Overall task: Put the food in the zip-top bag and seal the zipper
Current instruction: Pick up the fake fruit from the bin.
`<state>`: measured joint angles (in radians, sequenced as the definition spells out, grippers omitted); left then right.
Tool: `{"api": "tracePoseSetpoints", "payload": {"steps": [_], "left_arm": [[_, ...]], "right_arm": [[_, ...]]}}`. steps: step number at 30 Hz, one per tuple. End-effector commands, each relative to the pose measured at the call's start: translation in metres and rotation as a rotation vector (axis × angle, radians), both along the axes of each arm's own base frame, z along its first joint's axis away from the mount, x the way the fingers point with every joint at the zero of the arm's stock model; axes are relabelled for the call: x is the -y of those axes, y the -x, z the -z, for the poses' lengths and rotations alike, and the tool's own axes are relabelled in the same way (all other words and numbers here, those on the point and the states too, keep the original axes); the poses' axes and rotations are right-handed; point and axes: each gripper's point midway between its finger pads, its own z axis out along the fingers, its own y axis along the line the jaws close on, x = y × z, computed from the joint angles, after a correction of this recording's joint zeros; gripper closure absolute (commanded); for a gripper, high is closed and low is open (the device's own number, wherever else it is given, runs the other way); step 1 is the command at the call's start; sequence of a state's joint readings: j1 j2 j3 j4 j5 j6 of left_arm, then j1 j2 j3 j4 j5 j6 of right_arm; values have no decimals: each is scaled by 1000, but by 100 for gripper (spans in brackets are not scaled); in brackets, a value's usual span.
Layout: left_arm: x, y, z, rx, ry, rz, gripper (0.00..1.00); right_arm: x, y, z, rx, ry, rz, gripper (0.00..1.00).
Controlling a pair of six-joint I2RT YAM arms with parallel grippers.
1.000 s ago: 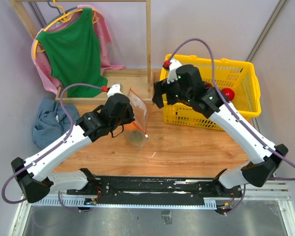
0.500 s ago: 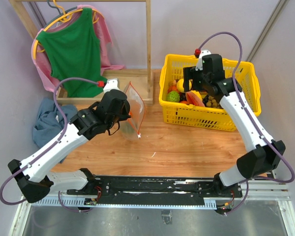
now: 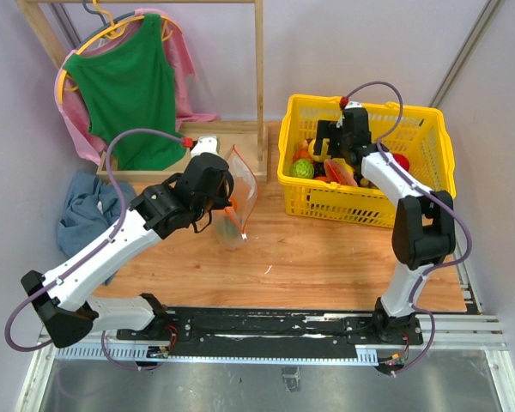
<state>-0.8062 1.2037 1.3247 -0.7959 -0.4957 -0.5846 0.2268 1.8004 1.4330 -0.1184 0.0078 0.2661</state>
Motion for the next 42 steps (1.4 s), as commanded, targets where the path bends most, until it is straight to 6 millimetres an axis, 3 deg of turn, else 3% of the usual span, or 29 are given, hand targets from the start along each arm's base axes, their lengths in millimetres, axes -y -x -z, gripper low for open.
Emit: {"api": "tracePoseSetpoints", "payload": {"steps": [1,6,10,16,21,31,36,42], "left_arm": [[2,-5,-4,30,16,2,100],[5,-5,1,22,21,7,100],[8,-4,5,10,25,18,100],[9,-5,9,7,28,20,100],[10,-5,12,2,28,22,100],[13,-5,12,1,33,33,100],[14,-5,7,13,46,41,100],[12,-4,3,28,38,54,100]], "right_arm": [[0,-30,-2,89,-46,39,1],[-5,-44,23,84,-59,43,1],[-11,-51,31,87,-56,5,2],[-13,-45,25,119,-60,-45,23],[-13,-35,-5,184,-43,-86,35],[-14,-1,-58,261,-34,-162,39],[-12,24,-81,298,-36,-189,41],[-28,66,-125,369,-35,-279,46]]}}
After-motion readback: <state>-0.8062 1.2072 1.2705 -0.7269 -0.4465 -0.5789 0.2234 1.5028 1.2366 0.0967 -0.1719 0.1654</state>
